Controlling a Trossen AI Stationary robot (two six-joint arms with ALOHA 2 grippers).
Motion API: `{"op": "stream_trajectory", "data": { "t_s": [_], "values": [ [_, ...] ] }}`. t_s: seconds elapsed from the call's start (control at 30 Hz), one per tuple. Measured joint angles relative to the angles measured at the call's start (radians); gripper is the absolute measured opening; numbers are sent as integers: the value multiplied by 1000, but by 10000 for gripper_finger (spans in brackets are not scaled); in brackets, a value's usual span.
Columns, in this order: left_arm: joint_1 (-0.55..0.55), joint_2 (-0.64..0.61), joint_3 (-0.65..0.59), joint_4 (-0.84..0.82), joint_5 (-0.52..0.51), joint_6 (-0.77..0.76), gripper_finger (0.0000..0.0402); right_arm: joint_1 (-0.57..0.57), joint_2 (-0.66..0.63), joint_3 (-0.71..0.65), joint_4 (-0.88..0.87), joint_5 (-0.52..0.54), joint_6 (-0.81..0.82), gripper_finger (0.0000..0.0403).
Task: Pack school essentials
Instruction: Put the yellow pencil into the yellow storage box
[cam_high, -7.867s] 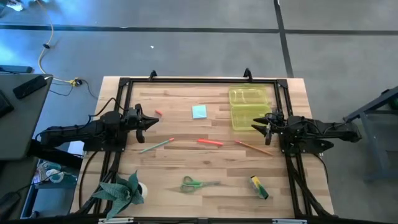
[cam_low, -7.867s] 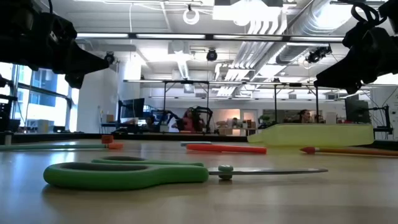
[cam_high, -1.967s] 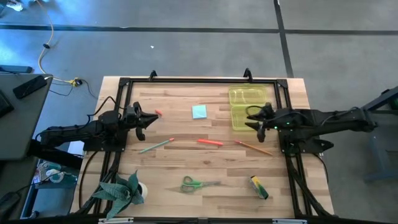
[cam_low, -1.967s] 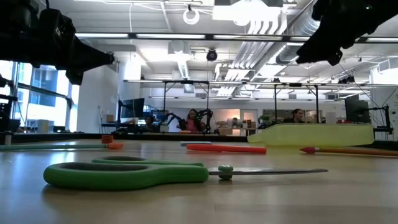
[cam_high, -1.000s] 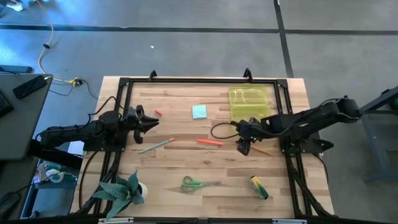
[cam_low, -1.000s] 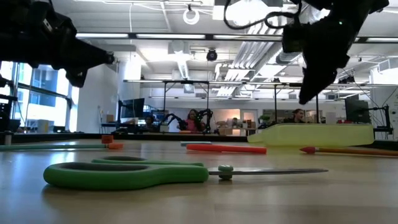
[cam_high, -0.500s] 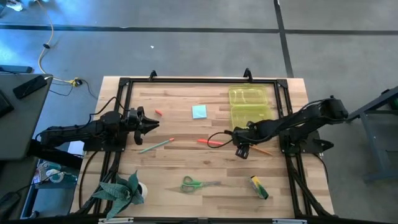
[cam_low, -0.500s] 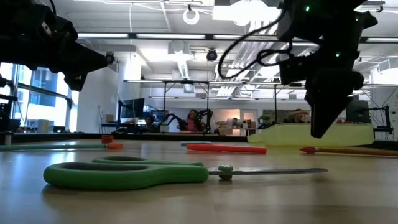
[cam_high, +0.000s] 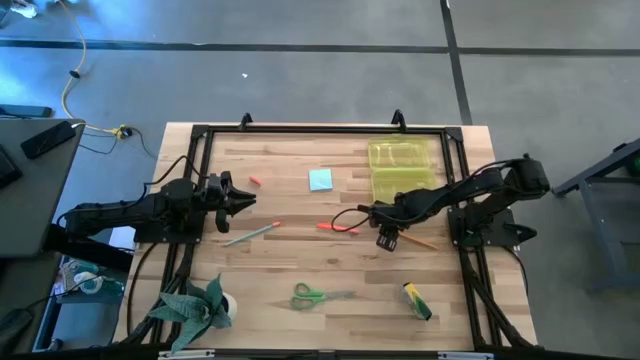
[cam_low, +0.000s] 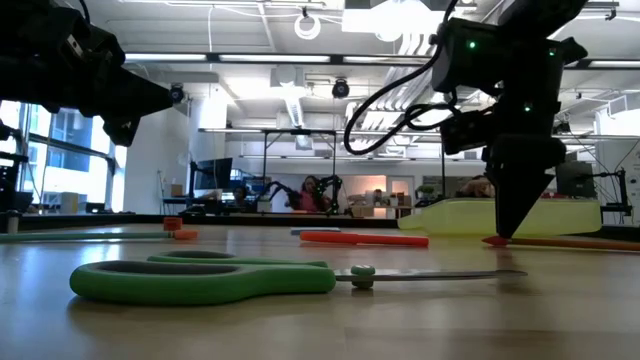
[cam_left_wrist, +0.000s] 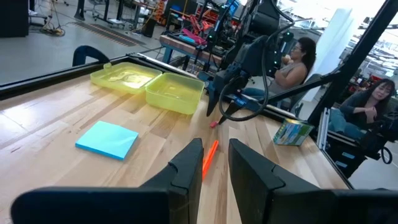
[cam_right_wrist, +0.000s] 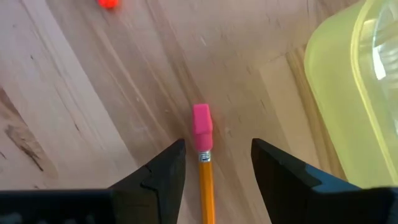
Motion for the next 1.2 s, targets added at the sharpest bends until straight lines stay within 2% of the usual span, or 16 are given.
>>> {"op": "stream_trajectory", "data": {
  "t_s": [0.37, 0.47, 0.73, 0.8, 1.0, 1.2],
  "values": [
    [0, 0, 0, 0, 0, 0, 70, -2, 75, 4, 27, -3, 0, 164],
    [0, 0, 0, 0, 0, 0, 70, -2, 74, 3, 29, -9, 0, 137],
    [0, 0, 0, 0, 0, 0, 70, -1, 72, 2, 31, -24, -3, 25],
    [0, 0, 0, 0, 0, 0, 70, -1, 72, 2, 31, -28, -25, 11],
    [0, 0, 0, 0, 0, 0, 70, -2, 57, 12, 32, -36, -53, 19],
    [0, 0, 0, 0, 0, 0, 70, -2, -16, 61, 35, -37, -115, 7]
  ]
}}
